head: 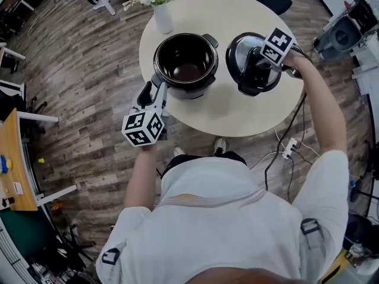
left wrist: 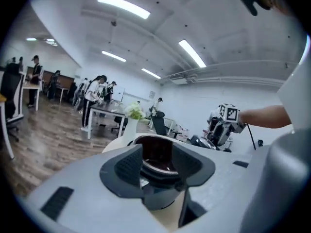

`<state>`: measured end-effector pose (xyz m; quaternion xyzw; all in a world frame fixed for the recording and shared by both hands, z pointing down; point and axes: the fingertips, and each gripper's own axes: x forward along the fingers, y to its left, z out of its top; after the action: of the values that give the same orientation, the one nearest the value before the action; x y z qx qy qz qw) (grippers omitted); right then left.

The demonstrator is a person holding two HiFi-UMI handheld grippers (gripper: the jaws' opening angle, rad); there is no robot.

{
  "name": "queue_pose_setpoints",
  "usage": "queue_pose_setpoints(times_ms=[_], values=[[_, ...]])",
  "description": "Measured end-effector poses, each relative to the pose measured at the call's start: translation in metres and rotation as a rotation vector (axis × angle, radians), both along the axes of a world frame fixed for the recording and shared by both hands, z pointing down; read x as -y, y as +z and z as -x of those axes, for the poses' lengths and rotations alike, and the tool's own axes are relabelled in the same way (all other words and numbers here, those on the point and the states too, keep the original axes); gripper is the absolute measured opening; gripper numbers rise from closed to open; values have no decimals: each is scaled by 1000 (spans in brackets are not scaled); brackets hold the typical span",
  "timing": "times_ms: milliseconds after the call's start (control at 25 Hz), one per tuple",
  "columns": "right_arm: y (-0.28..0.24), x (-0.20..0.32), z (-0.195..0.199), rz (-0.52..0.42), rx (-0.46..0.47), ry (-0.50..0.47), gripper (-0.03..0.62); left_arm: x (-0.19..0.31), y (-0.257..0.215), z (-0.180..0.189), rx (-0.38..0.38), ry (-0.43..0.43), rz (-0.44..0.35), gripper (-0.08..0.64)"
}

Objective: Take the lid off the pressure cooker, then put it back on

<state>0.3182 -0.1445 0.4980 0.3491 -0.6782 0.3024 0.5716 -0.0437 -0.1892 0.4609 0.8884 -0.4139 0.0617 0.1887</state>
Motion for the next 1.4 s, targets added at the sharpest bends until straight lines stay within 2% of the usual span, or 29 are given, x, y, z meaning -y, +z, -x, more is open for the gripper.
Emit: queue_pose_setpoints(times_ms=[120, 200, 440, 840, 1080, 1400], values=[[16, -7, -14, 12, -1, 25, 305, 1, -36, -36, 33, 57, -91, 125], [27, -11, -23, 12, -19, 35, 304, 0, -52, -62, 54, 88, -133, 37], [65, -33, -51, 48, -16, 88, 304, -2, -75, -156, 68, 215, -220, 11], [139, -89, -67, 144, 27, 147, 302, -18, -81, -283, 68, 364, -285, 8], [175, -103, -78, 181, -22, 133, 302, -29, -63, -319, 91, 408, -273, 8], [195, -108, -72, 180, -59, 76, 302, -25, -48, -329, 99, 414, -237, 8]])
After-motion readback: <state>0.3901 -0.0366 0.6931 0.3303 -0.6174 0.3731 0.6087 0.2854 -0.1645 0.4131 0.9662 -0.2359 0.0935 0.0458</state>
